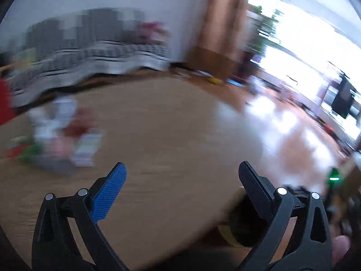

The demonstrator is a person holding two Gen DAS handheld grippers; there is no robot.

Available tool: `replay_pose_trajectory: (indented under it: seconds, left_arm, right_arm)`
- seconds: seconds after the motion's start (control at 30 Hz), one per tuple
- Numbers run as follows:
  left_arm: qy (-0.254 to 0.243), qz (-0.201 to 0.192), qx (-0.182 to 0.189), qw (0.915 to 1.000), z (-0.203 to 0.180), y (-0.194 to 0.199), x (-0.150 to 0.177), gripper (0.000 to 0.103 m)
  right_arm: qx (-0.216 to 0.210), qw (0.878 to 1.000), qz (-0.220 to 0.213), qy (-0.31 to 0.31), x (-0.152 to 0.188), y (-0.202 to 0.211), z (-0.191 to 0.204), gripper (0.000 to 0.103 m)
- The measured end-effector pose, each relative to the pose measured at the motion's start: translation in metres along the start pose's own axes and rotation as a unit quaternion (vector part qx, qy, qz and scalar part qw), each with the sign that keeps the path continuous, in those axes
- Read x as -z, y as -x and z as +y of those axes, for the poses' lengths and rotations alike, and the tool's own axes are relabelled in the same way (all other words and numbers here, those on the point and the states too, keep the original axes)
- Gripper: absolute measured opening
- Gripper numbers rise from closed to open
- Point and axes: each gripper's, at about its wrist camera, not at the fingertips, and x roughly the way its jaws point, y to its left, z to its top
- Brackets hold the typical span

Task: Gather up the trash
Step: 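Open both tools over the black bin to drop the items, then swing both tools back to the table toward the remaining trash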

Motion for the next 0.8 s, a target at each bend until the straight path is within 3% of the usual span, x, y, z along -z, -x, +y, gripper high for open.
replay_pose_trajectory:
  seconds: [0.13, 0.2, 0.3, 0.4, 0.53, 0.63, 0.7, 0.8]
  left_arm:
    - [0.043, -0.006, -0.152, 0.9875, 0.125, 0.024, 0.003, 0.097]
    - [0.064, 0.012, -0.189, 0.9799, 0.191, 0.03, 0.013, 0.097]
    - [0.076, 0.05, -0.235, 0.9678, 0.255, 0.017, 0.022, 0.097]
    - [0.043, 0.076, -0.23, 0.9692, 0.285, -0.015, 0.02, 0.097]
    - [0.016, 0.065, -0.192, 0.9791, 0.297, -0.039, 0.012, 0.097]
    - [-0.001, 0.097, -0.171, 0.9805, 0.288, -0.061, 0.012, 0.097]
    - [-0.034, 0.097, -0.182, 0.978, 0.286, -0.069, 0.011, 0.097]
    - [-0.036, 0.096, -0.174, 0.9794, 0.29, -0.083, 0.004, 0.097]
  right_arm:
    - [-0.057, 0.995, -0.012, 0.086, -0.031, -0.006, 0.104, 0.097]
    - [-0.085, 0.987, -0.021, 0.137, -0.043, -0.008, 0.165, 0.097]
    - [-0.123, 0.97, -0.028, 0.207, -0.051, -0.016, 0.254, 0.097]
    - [-0.135, 0.956, -0.019, 0.26, -0.045, -0.037, 0.331, 0.097]
    - [-0.14, 0.944, 0.019, 0.297, -0.026, -0.075, 0.413, 0.097]
    - [-0.118, 0.939, 0.028, 0.323, -0.016, -0.102, 0.453, 0.097]
    - [-0.112, 0.936, 0.037, 0.331, -0.011, -0.117, 0.469, 0.097]
    - [-0.091, 0.931, 0.044, 0.35, 0.003, -0.137, 0.479, 0.097]
